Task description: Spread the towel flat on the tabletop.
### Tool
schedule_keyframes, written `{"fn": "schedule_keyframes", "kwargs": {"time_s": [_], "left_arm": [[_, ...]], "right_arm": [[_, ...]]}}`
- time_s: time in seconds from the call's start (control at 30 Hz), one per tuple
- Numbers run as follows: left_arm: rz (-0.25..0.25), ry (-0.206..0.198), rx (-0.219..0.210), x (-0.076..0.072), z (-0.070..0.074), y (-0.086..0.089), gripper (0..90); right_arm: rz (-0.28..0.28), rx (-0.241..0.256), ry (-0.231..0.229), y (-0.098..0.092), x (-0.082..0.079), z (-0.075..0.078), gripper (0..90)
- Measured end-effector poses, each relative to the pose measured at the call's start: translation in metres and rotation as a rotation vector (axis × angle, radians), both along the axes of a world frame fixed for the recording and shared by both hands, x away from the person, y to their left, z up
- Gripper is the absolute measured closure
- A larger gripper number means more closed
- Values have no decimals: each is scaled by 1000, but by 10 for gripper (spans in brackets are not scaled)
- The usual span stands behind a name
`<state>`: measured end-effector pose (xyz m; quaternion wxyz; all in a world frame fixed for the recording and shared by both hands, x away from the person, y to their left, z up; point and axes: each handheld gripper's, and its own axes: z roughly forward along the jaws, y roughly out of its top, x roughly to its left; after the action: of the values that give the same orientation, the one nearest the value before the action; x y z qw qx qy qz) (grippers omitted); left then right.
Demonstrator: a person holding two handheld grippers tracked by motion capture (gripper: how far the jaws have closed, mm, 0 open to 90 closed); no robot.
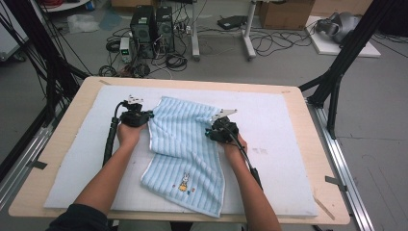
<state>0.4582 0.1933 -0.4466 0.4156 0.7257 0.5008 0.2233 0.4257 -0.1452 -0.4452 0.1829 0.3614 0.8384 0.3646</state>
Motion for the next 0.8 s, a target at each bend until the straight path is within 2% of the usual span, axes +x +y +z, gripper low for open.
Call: {"fn": "schedule_keyframes", "kwargs": {"time_s": [0.03, 0.07, 0.17, 0.3, 0.4, 0.43, 0.5, 0.57, 0.67, 0.73, 0.8], "left_arm": [[-6, -4, 0, 0, 0, -1, 874], [-15, -4, 0, 0, 0, -2, 874], [-24, -20, -11, 0, -1, -5, 873], [-32, -56, -42, 1, -1, -10, 861], [-49, -76, -34, 0, -1, -12, 827], [-52, -75, -41, 0, -1, -11, 779], [-51, -55, -69, 0, 0, -7, 591], [-42, -51, -89, -2, 0, -3, 516], [-35, -44, -115, -8, 2, 0, 430], [-56, -29, -120, -13, 2, 1, 382], [-78, 1, -108, -16, 3, 2, 356]], "right_arm": [[11, -39, -35, 1, 2, 1, 874], [13, -50, -45, 1, 5, 1, 879], [-26, -75, -76, 0, 16, -1, 881], [-137, -107, -106, -7, 33, -1, 882], [-227, -136, -123, -11, 42, -1, 881], [-241, -113, -113, -13, 43, -1, 877], [-226, -88, -108, -14, 42, 0, 849], [-193, -85, -120, -13, 37, 3, 797], [-173, -40, -130, -14, 29, 9, 676], [-177, -15, -121, -14, 25, 13, 541], [-189, -6, -125, -15, 17, 17, 496]]}}
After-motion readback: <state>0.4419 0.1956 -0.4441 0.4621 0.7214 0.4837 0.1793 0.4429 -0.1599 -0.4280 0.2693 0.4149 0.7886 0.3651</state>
